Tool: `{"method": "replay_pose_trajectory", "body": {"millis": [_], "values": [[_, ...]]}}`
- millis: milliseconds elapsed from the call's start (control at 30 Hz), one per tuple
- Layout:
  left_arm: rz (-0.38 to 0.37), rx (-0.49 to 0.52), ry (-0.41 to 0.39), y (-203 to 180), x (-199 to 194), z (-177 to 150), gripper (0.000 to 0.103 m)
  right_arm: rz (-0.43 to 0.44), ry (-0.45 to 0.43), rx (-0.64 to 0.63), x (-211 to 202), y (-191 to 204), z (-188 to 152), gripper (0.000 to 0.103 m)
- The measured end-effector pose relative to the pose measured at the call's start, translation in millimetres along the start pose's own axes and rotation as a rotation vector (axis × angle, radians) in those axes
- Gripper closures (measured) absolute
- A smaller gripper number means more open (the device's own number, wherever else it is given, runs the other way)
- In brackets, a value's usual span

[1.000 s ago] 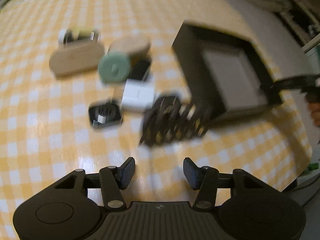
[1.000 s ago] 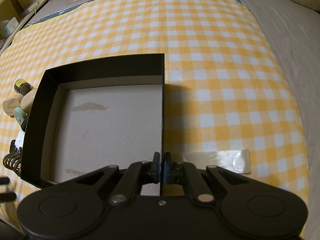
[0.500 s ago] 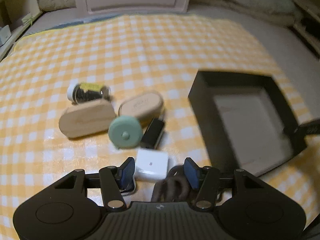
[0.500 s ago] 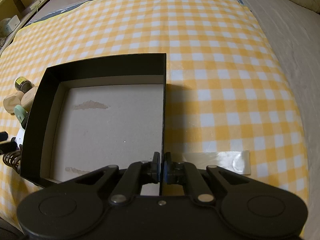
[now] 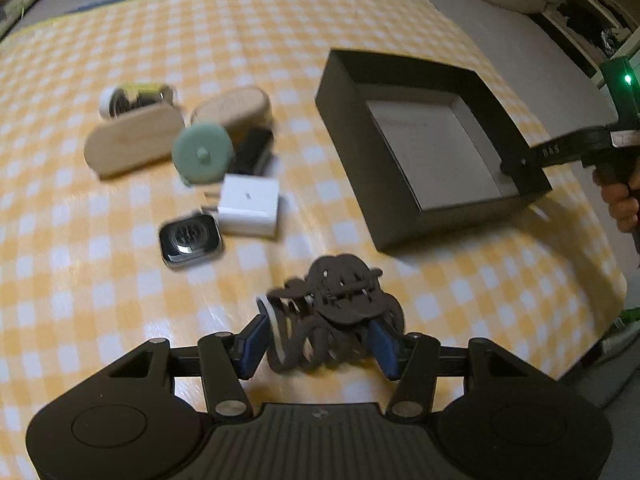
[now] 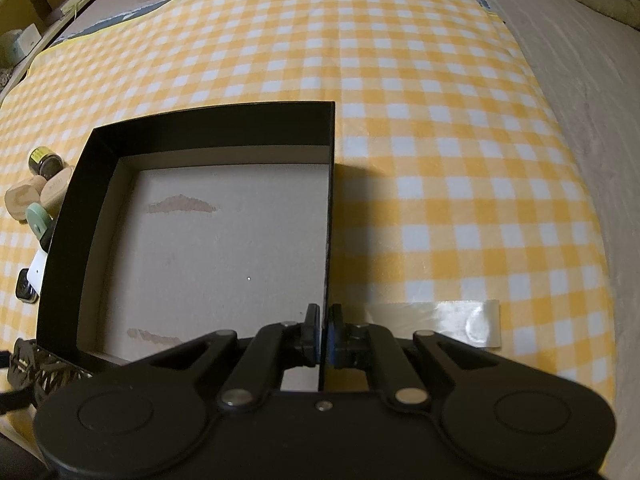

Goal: Organize rigid objects

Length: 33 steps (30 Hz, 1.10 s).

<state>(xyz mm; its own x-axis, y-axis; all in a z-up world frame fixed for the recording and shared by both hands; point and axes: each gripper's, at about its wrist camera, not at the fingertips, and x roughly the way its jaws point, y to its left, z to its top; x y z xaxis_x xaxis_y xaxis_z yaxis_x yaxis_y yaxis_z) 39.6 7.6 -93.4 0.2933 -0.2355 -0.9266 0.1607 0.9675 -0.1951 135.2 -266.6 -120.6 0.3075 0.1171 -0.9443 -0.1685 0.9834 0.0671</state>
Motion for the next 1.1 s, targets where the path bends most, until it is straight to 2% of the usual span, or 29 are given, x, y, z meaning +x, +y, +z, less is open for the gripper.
{"method": "replay_pose_trajectory", "body": {"millis": [67, 100, 133, 167, 200, 367, 533, 567, 600, 667, 733, 933, 1100], "values": [[-0.026, -0.027, -0.005, -1, -3, -3, 0.047, 0.000, 0.001, 0.000, 0, 0, 0, 0.098], [-0.038, -0.043, -0.009, -2, -4, -3, 0.044, 0.001, 0.000, -0.001, 0, 0, 0, 0.099], [-0.048, -0.066, -0.013, -2, -6, -3, 0.039, 0.001, 0.000, 0.000, 0, -1, 1, 0.099], [-0.058, -0.090, -0.016, -2, -7, -2, 0.029, 0.001, 0.001, -0.001, 0, -1, 1, 0.099], [-0.068, -0.108, -0.018, -3, -8, -1, 0.025, 0.001, 0.001, -0.001, 0, -2, 2, 0.099], [-0.031, -0.134, -0.004, -6, 2, 9, 0.025, 0.002, 0.001, 0.001, 0, -3, 3, 0.099], [0.015, -0.181, 0.035, -1, 21, 13, 0.031, 0.001, 0.001, -0.004, 0, -4, 2, 0.099], [0.002, -0.188, 0.037, 0, 23, 13, 0.035, 0.002, 0.001, -0.003, 0, -4, 2, 0.099], [-0.013, -0.197, 0.041, 2, 23, 13, 0.042, 0.002, 0.002, -0.002, -1, -4, 3, 0.099], [-0.020, -0.196, 0.038, 0, 22, 12, 0.044, 0.002, 0.002, -0.002, 0, -4, 2, 0.099], [-0.020, -0.166, 0.018, -5, 17, 12, 0.052, 0.002, 0.002, -0.001, 0, -1, 1, 0.099], [-0.060, -0.120, -0.048, -15, -3, 18, 0.053, 0.001, 0.003, -0.002, -1, -4, 3, 0.099], [-0.083, -0.130, -0.114, -16, -24, 28, 0.053, 0.002, 0.004, 0.000, -1, -5, 4, 0.098]]}}
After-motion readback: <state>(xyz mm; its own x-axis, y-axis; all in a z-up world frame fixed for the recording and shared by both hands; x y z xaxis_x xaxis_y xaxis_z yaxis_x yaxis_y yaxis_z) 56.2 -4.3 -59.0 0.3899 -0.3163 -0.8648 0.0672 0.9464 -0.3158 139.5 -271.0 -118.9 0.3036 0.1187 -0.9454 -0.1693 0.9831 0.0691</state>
